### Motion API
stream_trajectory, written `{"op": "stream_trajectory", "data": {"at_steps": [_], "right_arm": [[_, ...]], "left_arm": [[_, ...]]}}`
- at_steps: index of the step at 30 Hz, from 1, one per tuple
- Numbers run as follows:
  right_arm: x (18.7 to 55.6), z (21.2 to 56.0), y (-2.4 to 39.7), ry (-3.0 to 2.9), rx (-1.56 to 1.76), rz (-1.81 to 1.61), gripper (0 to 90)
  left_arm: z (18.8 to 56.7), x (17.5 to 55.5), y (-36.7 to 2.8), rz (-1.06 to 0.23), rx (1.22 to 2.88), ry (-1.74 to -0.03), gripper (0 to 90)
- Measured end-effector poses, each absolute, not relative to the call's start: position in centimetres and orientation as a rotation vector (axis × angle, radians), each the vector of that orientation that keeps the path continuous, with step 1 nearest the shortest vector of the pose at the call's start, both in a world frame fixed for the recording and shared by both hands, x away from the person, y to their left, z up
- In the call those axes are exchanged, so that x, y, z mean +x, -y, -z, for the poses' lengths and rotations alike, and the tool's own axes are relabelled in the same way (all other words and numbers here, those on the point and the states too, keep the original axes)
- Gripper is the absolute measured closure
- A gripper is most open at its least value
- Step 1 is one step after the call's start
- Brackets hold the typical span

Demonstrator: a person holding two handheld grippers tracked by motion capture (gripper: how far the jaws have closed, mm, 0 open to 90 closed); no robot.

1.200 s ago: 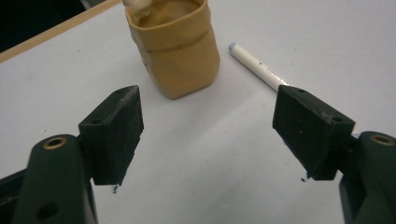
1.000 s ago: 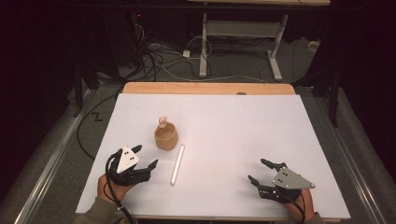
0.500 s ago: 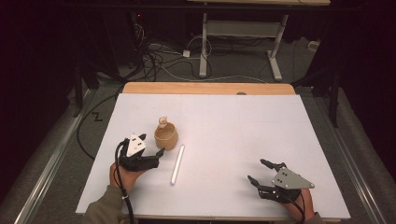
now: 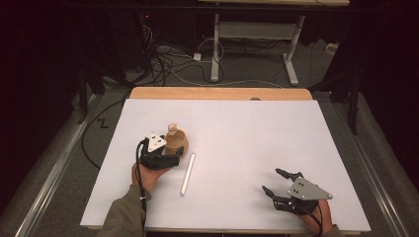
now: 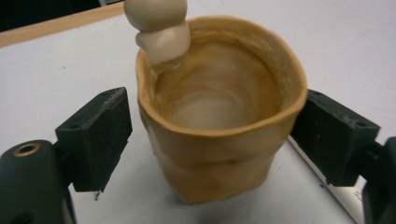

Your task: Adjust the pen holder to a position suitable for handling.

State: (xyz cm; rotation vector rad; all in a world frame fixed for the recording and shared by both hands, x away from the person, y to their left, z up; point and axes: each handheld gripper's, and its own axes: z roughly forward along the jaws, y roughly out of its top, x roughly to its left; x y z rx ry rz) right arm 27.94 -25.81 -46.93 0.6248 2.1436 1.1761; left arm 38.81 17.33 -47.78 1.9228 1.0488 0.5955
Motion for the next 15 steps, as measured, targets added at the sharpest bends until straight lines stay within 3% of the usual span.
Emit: {"op": "stream_trajectory", "data": {"at_steps": [15], "right_arm": [[28.0, 47.0, 25.7, -2.15, 0.623, -1.172, 30.6]], "left_arm": [[48.1, 40.6, -17.2, -0.55, 1.916, -0.981, 17.1]]}}
